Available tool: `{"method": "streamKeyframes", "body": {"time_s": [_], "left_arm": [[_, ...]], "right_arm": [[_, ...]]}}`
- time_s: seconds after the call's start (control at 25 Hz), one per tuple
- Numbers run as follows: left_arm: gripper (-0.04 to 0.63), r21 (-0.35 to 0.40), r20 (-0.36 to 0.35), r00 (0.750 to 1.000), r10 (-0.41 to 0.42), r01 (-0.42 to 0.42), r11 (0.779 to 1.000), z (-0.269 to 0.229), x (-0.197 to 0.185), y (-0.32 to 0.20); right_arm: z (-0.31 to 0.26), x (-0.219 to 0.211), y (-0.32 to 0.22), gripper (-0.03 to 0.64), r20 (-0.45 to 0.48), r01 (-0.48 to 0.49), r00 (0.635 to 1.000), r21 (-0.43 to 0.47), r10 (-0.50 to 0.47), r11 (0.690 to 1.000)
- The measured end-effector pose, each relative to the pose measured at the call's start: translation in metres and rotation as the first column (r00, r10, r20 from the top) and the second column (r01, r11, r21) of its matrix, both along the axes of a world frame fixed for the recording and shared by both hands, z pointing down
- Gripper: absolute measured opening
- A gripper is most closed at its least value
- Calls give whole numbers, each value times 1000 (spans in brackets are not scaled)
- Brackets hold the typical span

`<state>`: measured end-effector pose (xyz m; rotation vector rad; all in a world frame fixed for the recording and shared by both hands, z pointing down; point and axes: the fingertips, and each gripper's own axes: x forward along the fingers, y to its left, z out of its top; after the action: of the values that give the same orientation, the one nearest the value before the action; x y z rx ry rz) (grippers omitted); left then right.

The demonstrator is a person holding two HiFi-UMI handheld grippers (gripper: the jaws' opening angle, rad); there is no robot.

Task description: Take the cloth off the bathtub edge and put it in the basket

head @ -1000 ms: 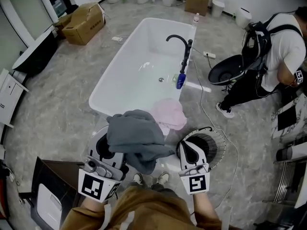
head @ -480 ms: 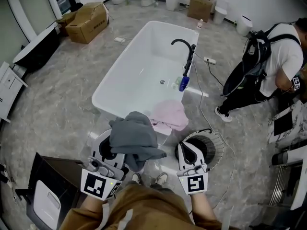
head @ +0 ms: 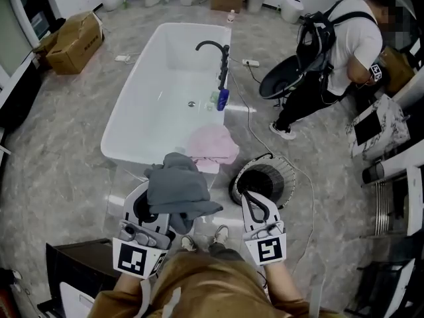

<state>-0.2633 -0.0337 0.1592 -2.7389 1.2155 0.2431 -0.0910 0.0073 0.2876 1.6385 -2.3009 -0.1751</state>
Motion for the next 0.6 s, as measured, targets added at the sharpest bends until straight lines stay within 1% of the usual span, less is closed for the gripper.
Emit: {"method": "streamKeyframes", "body": {"time_s": [0.12,0.2,0.32,0.4,0.52,0.6], "left_arm": [[64,-15,-9,996,93,-93,996,5,19,7],[64,-21,-16,986,165,-165,986,6,31,10],[64,-23,-22,963,269,-269,963,11,46,8],[64,-32,-22,947,321,-322,946,18,57,9],[64,-44,-26,926,376,-377,925,23,84,16],[64,-48,-25,914,404,-405,913,25,108,24]], "right_arm": [[0,16,26,6,-3,-98,995,-17,98,995],[0,26,43,6,-5,-176,984,-31,175,984],[-1,36,61,6,-9,-274,962,-33,274,961],[2,45,76,6,-7,-332,943,-45,332,942],[8,71,97,6,-9,-397,918,-61,397,916],[9,93,108,6,-3,-424,905,-53,425,904]]}}
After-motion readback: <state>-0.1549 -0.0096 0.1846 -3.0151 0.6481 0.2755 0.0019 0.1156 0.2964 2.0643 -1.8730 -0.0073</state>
